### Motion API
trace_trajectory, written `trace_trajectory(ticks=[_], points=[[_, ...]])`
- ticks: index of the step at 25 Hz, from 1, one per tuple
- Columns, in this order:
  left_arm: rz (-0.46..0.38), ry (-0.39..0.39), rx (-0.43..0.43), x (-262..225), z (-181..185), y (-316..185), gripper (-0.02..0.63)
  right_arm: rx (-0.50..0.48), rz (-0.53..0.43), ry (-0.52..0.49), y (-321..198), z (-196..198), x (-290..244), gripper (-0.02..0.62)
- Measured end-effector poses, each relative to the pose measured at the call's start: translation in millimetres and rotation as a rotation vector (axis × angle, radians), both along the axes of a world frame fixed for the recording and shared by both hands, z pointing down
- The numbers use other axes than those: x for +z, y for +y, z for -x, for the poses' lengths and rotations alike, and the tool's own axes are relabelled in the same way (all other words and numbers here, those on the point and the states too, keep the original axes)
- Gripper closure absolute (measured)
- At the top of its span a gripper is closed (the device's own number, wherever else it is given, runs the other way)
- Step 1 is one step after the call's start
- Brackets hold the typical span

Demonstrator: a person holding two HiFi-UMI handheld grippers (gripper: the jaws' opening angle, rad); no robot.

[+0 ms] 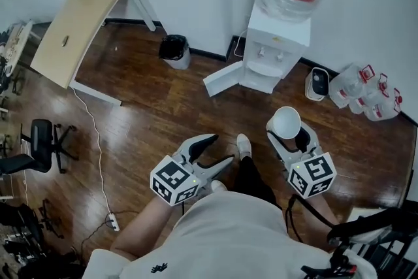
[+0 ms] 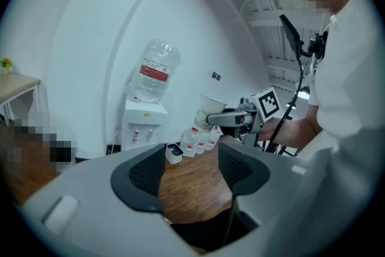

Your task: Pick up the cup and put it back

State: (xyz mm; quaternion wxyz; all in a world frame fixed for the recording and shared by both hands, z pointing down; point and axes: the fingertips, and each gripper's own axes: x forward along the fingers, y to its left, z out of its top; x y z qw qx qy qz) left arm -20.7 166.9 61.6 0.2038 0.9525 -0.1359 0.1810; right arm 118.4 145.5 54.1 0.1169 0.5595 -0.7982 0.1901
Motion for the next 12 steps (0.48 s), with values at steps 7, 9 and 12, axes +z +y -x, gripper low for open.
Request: trace_trajectory(ticks=[7, 9, 12], points=[[-0.029, 0.007, -0.006, -10.1, 0.2, 23.9, 0.345, -0.021, -0.023, -0.004, 19.4, 1.9, -11.6, 0.298], [-0.025, 0.013, -0.010, -12.1, 3.0, 26.9, 0.344, -0.023, -0.017, -0.013, 21.1, 3.7, -11.8, 0.298], [-0.034, 0.014, -0.021, -13.7, 7.7, 30.1, 0.344, -0.026, -0.014, -0.015, 23.7, 5.1, -10.7, 0.298]])
